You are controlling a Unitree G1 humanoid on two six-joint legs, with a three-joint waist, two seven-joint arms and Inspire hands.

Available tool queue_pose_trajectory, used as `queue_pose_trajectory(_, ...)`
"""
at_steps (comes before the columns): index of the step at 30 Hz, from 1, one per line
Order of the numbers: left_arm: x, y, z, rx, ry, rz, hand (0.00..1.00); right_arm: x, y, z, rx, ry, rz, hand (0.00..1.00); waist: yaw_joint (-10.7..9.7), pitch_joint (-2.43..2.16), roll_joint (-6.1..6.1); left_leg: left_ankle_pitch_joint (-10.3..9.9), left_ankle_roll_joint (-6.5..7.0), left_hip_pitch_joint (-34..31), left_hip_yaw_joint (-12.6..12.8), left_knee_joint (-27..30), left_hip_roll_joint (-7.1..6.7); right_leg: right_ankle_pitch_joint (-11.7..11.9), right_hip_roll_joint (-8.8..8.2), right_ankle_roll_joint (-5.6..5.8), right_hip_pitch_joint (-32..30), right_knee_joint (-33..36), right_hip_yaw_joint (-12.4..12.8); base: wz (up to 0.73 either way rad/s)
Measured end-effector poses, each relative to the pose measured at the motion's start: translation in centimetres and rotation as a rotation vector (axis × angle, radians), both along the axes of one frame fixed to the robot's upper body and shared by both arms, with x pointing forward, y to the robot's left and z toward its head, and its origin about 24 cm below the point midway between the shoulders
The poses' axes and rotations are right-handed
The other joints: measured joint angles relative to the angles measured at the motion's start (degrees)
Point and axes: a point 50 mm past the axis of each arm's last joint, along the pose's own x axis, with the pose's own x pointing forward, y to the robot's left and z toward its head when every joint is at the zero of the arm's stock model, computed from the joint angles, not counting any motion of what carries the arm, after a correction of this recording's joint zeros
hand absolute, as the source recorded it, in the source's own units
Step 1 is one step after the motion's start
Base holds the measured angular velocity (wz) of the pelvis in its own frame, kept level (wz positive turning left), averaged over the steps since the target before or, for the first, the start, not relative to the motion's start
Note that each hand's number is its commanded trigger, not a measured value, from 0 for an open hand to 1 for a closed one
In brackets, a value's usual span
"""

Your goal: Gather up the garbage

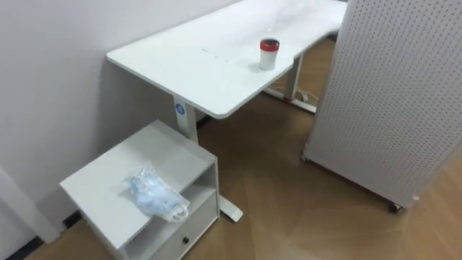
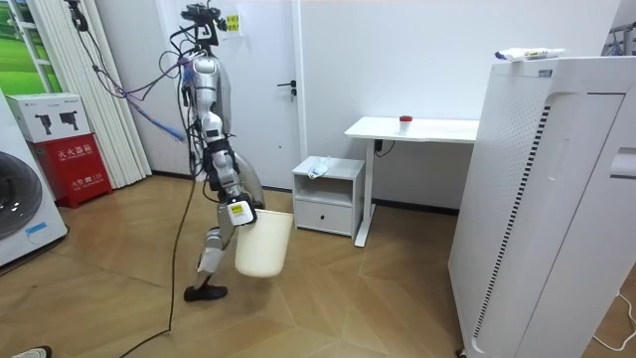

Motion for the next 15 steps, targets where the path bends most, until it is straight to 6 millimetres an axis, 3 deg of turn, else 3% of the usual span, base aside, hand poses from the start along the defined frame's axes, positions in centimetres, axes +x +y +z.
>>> queue_pose_trajectory(2,1.4,-0.1,0.0,0.001,-0.039,-0.018,0.0,0.6,0.0,0.1,-0.007,-0.014,0.027,1.0,-0.4,0.1,0.19,-2.4,0.14,-0.4,1.4,1.4,0.14,-0.1,-0.2,0.21,0.4,0.4,-0.2,-0.04)
queue_pose_trajectory(3,2.6,-0.1,0.1,0.002,-0.07,-0.028,0.0,0.6,0.1,0.1,-0.007,-0.013,0.027,1.0,-0.9,-0.08,0.21,-3.6,0.38,-0.1,2.1,0.9,0.23,-0.6,-0.67,1.01,-0.7,2.3,-0.4,0.14)
queue_pose_trajectory(5,4.2,-0.2,0.2,0.004,-0.112,-0.052,0.0,1.2,0.1,0.1,-0.013,-0.029,0.032,1.0,-0.9,-0.35,0.57,-4.4,1.07,0.3,3.4,0.1,-0.13,-0.9,-1.87,1.62,-3.4,7.5,-0.9,0.08)
queue_pose_trajectory(6,4.8,-0.1,0.3,0.013,-0.131,-0.06,0.0,1.7,0.2,0.2,-0.014,-0.041,0.037,1.0,-0.8,-0.14,0.12,-4.5,1.34,1.2,3.9,-0.6,-0.81,-0.7,-3.24,2.02,-5.5,12.6,-1.9,-0.05)
queue_pose_trajectory(7,5.2,-0.1,0.4,0.024,-0.142,-0.065,0.0,2.1,0.2,0.3,-0.019,-0.057,0.046,1.0,-0.8,-0.19,-0.04,-5.0,2.04,2.0,4.6,-1.1,-1.22,0.3,-4.53,3.54,-7.6,17.6,-2.7,0.0)
queue_pose_trajectory(8,5.4,-0.1,0.4,0.028,-0.149,-0.067,0.0,2.3,0.2,0.3,-0.023,-0.062,0.047,1.0,-0.9,-0.21,-0.05,-5.2,2.31,2.4,4.6,-1.5,-1.5,1.1,-5.22,3.97,-8.4,20.0,-3.3,0.12)
queue_pose_trajectory(9,5.5,-0.2,0.4,0.036,-0.155,-0.085,0.0,2.4,0.0,0.4,-0.034,-0.07,0.047,1.0,-1.2,-0.37,0.08,-6.1,2.34,3.7,4.5,-2.4,-1.98,3.3,-6.16,3.84,-10.4,25.2,-4.1,0.23)
queue_pose_trajectory(10,5.6,-0.2,0.4,0.04,-0.162,-0.082,0.0,2.5,-0.2,0.5,-0.046,-0.081,0.049,1.0,-1.4,-0.61,0.94,-7.6,2.11,5.1,4.0,-3.4,-1.98,6.7,-6.87,3.65,-12.0,30.0,-5.5,0.18)
queue_pose_trajectory(11,5.6,-0.1,0.5,0.05,-0.162,-0.083,0.0,2.7,-0.2,0.5,-0.05,-0.091,0.049,1.0,-1.3,-0.69,1.19,-7.9,2.4,6.8,3.9,-4.6,-2.12,10.3,-7.55,3.39,-13.6,34.0,-5.6,0.08)
queue_pose_trajectory(12,5.4,-0.1,0.5,0.059,-0.162,-0.082,0.0,2.8,-0.1,0.6,-0.052,-0.095,0.049,1.0,-1.1,-0.7,1.35,-7.9,2.43,7.8,3.8,-5.5,-2.15,11.0,-7.76,3.26,-14.4,35.5,-5.6,-0.11)
queue_pose_trajectory(15,5.5,0.1,0.5,0.077,-0.189,-0.063,0.0,3.7,-0.2,0.8,-0.057,-0.142,0.046,1.0,-0.8,-0.48,2.47,-7.7,2.06,11.0,2.5,-9.0,-1.68,6.0,-7.25,2.49,-21.8,38.1,-5.4,-0.04)
